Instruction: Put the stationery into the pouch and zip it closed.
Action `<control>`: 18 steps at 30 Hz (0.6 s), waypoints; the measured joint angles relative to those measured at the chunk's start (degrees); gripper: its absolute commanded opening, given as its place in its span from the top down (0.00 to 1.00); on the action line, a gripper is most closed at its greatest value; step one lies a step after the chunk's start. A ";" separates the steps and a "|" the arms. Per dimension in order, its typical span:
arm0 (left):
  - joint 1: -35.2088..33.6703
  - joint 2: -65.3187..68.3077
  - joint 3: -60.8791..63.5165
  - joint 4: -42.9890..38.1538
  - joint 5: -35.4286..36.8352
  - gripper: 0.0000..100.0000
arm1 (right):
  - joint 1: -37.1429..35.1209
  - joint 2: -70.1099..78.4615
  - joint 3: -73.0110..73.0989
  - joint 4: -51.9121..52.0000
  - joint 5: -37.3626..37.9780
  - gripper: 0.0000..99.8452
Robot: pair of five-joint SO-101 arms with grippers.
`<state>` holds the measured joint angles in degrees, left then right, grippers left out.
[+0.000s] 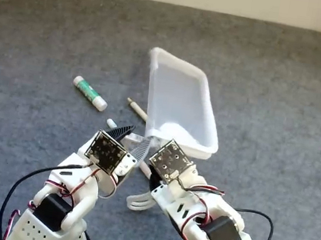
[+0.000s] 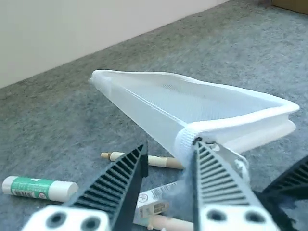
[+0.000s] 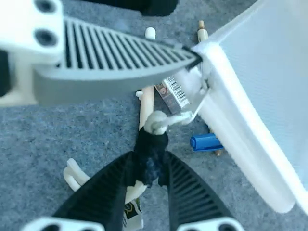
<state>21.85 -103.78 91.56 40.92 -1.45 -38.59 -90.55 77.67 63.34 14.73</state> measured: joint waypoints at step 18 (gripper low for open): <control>-1.49 0.09 0.00 -0.70 -4.57 0.99 | 3.96 -0.62 0.00 -0.44 0.00 0.99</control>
<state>20.35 -103.69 91.56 40.22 -6.02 -34.64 -91.16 77.67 62.90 14.73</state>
